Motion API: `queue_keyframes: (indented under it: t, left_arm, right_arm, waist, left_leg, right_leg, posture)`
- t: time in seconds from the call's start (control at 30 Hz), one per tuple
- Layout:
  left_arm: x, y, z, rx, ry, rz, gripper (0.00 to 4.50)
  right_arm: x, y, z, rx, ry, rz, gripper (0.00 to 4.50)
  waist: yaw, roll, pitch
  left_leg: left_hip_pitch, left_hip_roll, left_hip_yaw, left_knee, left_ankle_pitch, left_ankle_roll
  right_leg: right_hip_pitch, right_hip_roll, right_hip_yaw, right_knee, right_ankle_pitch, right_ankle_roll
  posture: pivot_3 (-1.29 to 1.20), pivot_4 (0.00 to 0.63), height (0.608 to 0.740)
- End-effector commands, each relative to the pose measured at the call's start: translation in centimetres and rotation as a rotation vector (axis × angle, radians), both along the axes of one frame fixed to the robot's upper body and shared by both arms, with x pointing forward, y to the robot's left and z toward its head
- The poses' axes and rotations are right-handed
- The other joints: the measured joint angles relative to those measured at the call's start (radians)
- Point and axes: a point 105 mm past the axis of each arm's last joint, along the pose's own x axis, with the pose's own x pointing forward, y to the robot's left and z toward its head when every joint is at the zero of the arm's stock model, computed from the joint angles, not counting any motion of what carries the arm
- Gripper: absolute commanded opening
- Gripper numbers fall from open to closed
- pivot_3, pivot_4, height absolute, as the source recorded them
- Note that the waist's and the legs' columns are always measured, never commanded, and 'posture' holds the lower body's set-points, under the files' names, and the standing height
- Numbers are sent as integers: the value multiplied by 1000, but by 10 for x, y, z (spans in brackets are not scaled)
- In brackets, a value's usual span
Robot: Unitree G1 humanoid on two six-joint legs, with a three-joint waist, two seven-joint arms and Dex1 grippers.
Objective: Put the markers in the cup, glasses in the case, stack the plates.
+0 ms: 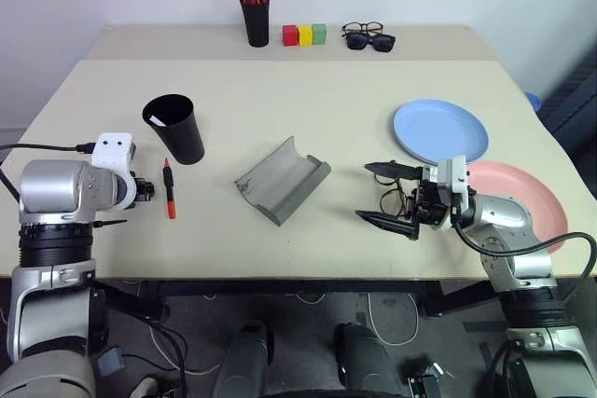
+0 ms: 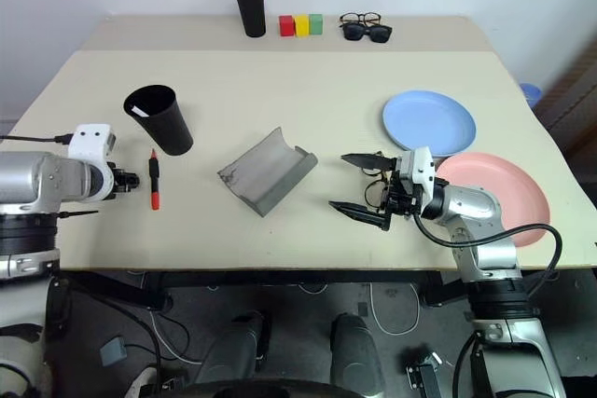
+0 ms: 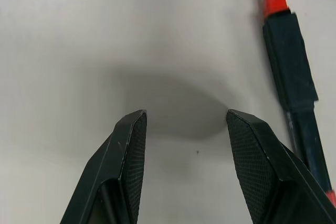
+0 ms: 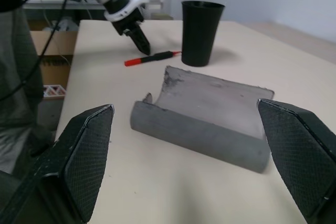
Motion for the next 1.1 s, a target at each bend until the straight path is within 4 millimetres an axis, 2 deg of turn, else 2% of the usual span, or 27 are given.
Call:
queue_keyframes:
  t: [0.03,0.33,0.53,0.63,0.77,0.9,1.1]
  left_arm:
    - [4,-11,10,0,-21,-55,2416]
    - [-23,-17,34,-18,-18,-178,2416]
    - [-28,-13,46,-32,-63,-182,2416]
    - [-18,-17,38,-54,-85,-107,2416]
    - [-5,-35,19,-125,-105,5,2416]
    - [1,-46,10,-167,-114,99,2416]
    - [-1,-39,2,-131,-91,280,2416]
  right_arm:
    - [-5,5,10,20,-51,25,4500]
    - [-3,4,11,20,-53,19,4500]
    - [0,7,13,23,-53,22,4500]
    - [2,10,15,25,-56,24,4500]
    - [4,13,17,25,-62,25,4500]
    - [4,13,18,23,-64,22,4500]
    - [4,4,20,18,-66,-13,4500]
  waist:
    - [-1,0,0]
    - [-10,-2,1]
    - [-6,-2,1]
    - [-1,-2,1]
    - [1,-3,2]
    - [0,-3,2]
    - [-6,-3,2]
  left_leg:
    - [0,0,0,0,0,0]
    - [-3,0,0,-4,2,1]
    - [-3,0,0,-6,2,1]
    - [-3,0,0,-5,2,1]
    - [-3,0,0,0,2,1]
    - [-2,0,0,1,2,1]
    - [-2,0,0,0,3,0]
  right_leg:
    - [0,0,0,0,0,0]
    - [-5,0,0,-1,2,4]
    - [-6,0,0,-1,1,3]
    - [-5,0,0,-1,-1,1]
    - [-1,0,0,-2,-1,2]
    - [-1,0,0,0,2,5]
    - [-1,0,0,0,2,5]
  posture:
    - [0,150,740]
    - [0,150,740]
    - [0,150,740]
    - [0,150,740]
    - [0,150,740]
    - [0,150,740]
    - [0,150,740]
